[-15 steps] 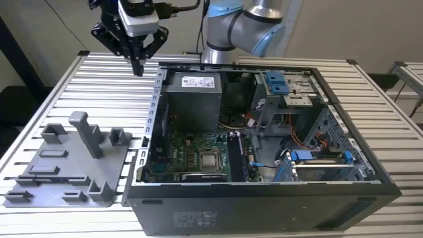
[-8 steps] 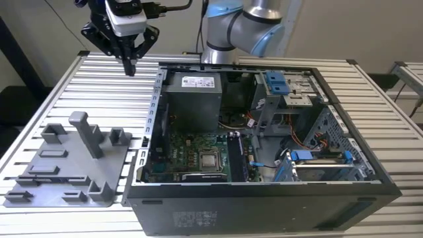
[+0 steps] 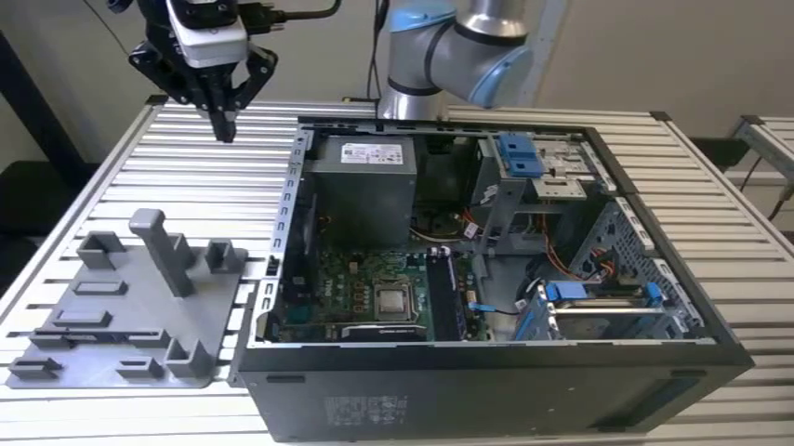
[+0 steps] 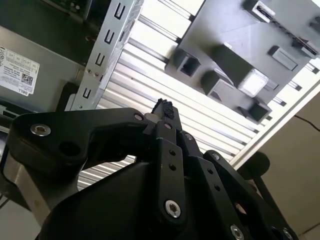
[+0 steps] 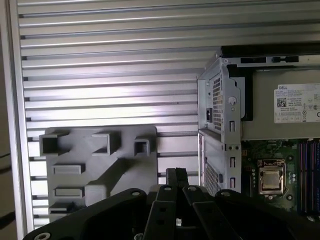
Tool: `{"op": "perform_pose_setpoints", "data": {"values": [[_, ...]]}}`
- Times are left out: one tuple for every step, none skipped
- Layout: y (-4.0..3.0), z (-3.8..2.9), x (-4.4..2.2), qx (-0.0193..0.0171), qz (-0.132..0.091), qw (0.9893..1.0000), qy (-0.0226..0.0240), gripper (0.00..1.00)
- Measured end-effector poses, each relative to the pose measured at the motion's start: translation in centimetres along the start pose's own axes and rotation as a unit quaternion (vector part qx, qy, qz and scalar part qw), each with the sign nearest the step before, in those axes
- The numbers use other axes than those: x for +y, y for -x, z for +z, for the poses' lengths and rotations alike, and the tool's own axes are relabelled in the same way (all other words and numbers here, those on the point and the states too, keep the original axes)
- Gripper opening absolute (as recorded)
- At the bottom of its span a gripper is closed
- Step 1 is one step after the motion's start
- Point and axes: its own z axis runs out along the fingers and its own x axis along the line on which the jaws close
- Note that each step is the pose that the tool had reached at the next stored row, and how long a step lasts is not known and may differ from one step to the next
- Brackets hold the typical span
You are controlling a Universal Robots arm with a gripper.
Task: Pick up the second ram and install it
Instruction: 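Reach for the second ram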
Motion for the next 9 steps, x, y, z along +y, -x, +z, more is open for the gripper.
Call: {"op": "perform_pose_setpoints", "data": {"values": [[-0.25,0.01,-0.01,0.0000,0.000,1.0000,0.0000,0.11],[-0.49,0.01,-0.03,0.0000,0.000,1.0000,0.0000,0.11],[-0.74,0.01,-0.04,0.0000,0.000,1.0000,0.0000,0.11],[-0.99,0.01,-0.06,0.0000,-0.001,1.0000,0.0000,0.11],[-1.26,0.02,-0.07,0.0000,-0.001,1.0000,0.0000,0.11],[-1.52,0.02,-0.09,0.0000,-0.001,1.0000,0.0000,0.11],[-1.79,0.03,-0.10,0.0000,-0.001,1.0000,0.0000,0.11],[-2.06,0.03,-0.12,0.0000,-0.001,1.0000,0.0000,0.11],[-2.33,0.04,-0.14,0.0000,-0.001,1.0000,0.0000,0.11]]}}
